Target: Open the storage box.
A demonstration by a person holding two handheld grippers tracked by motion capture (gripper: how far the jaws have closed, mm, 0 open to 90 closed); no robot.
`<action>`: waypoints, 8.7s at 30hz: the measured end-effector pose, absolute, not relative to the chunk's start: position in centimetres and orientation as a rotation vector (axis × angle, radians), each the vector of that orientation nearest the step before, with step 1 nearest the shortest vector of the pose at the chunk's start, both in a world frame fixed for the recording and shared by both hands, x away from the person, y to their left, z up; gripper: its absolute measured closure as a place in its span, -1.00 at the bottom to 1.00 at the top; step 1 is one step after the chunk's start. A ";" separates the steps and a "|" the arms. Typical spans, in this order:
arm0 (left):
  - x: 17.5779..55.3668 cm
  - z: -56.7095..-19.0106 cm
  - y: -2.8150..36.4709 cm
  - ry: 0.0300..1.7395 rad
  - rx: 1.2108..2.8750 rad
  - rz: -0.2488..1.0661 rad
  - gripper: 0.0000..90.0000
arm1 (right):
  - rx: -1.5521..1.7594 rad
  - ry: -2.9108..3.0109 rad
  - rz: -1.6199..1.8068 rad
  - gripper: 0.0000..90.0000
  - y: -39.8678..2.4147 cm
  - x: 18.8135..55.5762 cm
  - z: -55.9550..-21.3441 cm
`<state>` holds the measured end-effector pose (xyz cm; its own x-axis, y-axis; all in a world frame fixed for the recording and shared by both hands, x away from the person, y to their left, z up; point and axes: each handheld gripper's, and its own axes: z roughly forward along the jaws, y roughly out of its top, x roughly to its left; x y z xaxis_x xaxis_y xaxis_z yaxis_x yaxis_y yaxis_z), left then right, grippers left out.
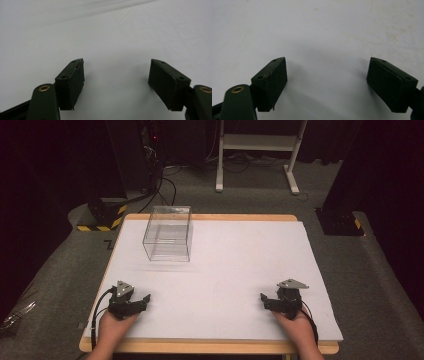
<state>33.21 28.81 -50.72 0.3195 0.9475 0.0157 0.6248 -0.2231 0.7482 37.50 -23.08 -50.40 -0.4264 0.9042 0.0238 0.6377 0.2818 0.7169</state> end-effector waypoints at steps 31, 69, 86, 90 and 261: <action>32.6 -47.6 28.4 1.295 1.868 0.653 -0.24 | 1.393 2.170 0.936 -0.63 -23.1 37.5 -50.4; 39.8 -45.5 24.0 1.378 1.815 0.703 -0.54 | 1.396 2.171 0.956 -0.64 -23.3 37.6 -50.4; 43.6 -44.6 21.9 1.395 1.826 0.724 -0.64 | 1.401 2.170 0.965 -0.64 -23.3 37.6 -50.4; 44.5 -44.6 21.7 1.404 1.826 0.712 -0.64 | 1.403 2.168 0.966 -0.64 -23.3 37.5 -50.4; 30.8 -46.5 20.3 1.403 1.725 0.889 -0.27 | 1.407 2.170 0.977 -0.64 -23.4 37.6 -50.4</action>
